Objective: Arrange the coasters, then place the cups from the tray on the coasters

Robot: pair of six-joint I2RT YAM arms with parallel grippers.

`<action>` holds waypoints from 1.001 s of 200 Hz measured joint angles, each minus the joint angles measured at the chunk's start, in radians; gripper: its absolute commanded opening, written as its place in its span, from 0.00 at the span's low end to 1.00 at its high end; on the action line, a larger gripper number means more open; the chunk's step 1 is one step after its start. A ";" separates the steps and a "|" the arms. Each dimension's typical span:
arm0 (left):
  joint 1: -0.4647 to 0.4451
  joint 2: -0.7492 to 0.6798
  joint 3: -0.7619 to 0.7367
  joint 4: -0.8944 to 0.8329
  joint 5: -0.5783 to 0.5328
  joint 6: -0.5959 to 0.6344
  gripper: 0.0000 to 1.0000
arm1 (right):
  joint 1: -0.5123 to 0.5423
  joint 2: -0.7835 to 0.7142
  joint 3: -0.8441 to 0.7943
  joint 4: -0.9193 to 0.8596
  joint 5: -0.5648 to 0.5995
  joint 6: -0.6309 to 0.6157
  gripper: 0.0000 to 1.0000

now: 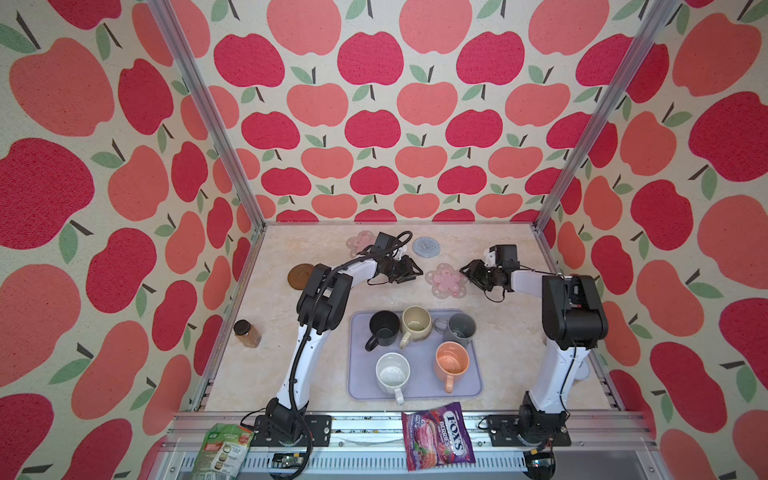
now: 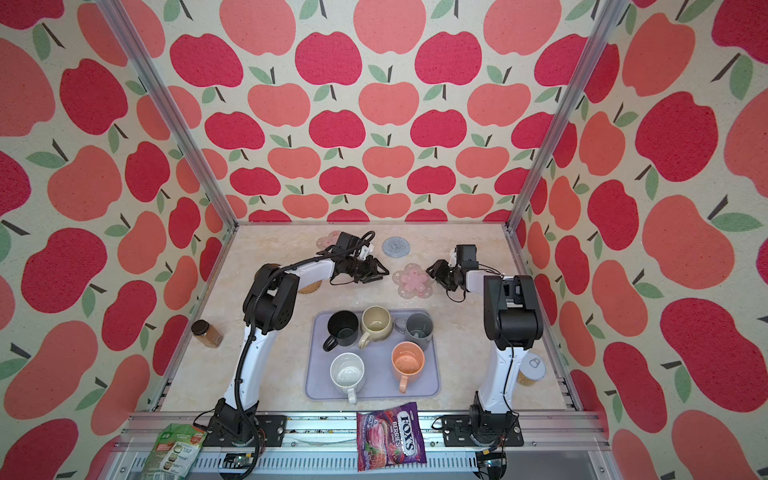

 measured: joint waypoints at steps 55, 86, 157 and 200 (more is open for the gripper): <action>0.004 0.001 0.000 0.010 0.008 -0.024 0.42 | 0.031 0.027 0.039 -0.002 0.005 0.007 0.53; 0.016 0.000 -0.009 0.010 0.008 -0.022 0.42 | 0.025 0.000 0.006 -0.009 0.018 0.009 0.53; 0.179 -0.271 -0.224 -0.092 -0.054 0.087 0.41 | -0.021 -0.142 -0.090 -0.135 0.061 -0.006 0.53; 0.292 -0.443 -0.264 -0.222 -0.176 0.168 0.26 | -0.002 -0.210 -0.097 -0.154 0.066 -0.008 0.53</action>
